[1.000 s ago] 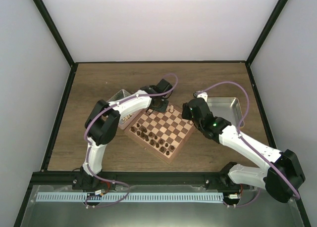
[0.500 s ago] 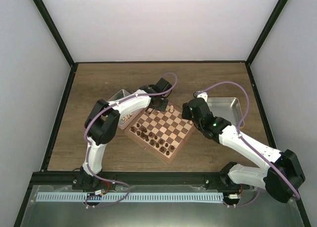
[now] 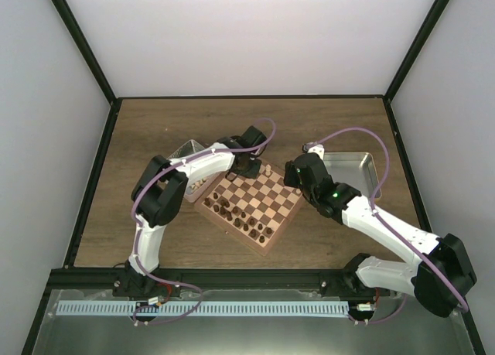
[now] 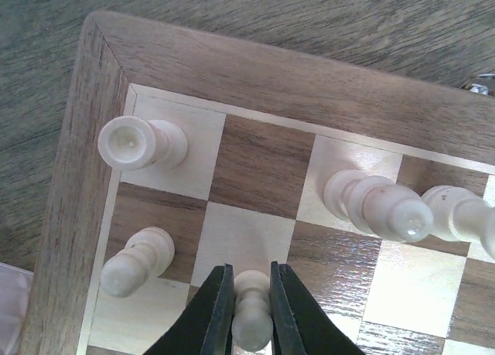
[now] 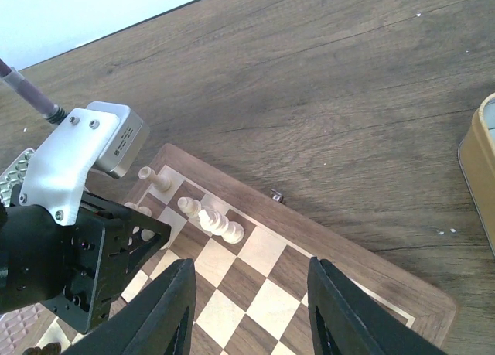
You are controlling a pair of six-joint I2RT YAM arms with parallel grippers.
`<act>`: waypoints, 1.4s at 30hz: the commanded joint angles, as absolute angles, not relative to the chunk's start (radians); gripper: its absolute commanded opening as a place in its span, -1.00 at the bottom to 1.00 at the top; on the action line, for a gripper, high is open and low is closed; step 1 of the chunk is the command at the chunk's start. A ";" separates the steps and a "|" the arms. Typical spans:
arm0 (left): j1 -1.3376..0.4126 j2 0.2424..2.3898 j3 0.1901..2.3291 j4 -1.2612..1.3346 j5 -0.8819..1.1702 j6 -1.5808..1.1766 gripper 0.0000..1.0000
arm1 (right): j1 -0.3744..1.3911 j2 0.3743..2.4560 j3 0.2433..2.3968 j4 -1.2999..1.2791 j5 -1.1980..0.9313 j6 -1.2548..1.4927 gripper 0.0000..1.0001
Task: Set up the chess pieces on the board
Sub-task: Place the chess piece on the chessboard, then adjust the chess piece on the chessboard.
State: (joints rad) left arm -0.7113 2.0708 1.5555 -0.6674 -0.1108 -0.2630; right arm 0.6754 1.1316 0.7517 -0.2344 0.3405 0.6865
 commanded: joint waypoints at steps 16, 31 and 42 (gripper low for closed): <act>-0.705 2.076 1.562 -0.642 -0.124 -0.247 -0.70 | 0.670 1.119 0.769 -0.241 0.356 0.694 -0.16; -0.696 1.900 1.514 -0.616 -0.052 -0.264 -0.32 | 0.671 1.126 0.796 -0.259 0.341 0.701 -0.16; -0.576 1.632 1.210 -0.523 -0.129 -0.373 -0.31 | 0.671 1.249 0.847 -0.207 0.069 0.621 -0.30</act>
